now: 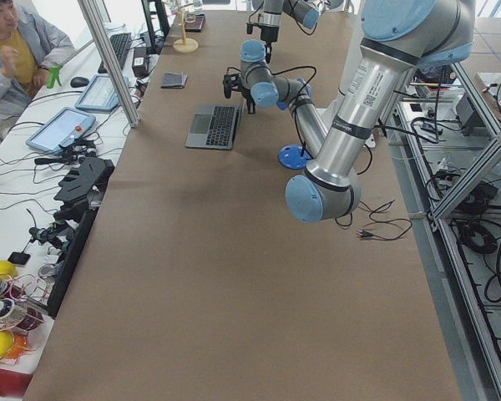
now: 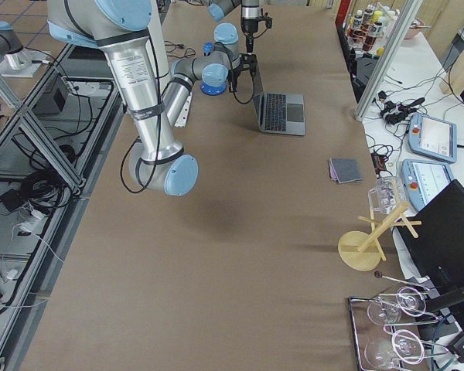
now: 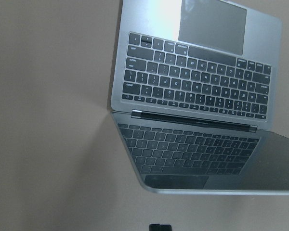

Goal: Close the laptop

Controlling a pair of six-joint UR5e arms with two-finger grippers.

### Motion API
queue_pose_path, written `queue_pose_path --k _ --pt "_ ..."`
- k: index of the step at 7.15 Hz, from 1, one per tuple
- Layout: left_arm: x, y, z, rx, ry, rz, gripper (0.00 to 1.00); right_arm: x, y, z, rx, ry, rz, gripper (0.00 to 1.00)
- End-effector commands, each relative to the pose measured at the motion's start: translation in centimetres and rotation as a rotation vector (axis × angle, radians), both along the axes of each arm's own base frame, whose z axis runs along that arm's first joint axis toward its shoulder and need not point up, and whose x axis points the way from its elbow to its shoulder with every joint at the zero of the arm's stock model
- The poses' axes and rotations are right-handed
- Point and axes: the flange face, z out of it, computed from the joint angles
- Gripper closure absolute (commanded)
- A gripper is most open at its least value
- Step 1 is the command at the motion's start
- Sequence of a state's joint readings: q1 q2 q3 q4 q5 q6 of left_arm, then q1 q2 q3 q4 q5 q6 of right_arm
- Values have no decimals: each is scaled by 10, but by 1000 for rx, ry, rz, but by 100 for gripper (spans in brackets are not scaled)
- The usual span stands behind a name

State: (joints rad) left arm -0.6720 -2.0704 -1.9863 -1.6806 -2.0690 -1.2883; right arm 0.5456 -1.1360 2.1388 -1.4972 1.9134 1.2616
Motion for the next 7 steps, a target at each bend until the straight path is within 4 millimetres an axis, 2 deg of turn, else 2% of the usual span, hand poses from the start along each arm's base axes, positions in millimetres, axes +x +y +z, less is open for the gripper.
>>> queue_pose_path --k 1,4,7 --pt "12 5 -4 37 -9 -25 100 -13 1 3 30 19 24 100" --pt "16 -3 -16 72 -11 -70 100 -15 -3 5 45 32 36 100" --pt "28 -21 -14 130 -28 -108 100 -24 -14 6 55 54 72 100"
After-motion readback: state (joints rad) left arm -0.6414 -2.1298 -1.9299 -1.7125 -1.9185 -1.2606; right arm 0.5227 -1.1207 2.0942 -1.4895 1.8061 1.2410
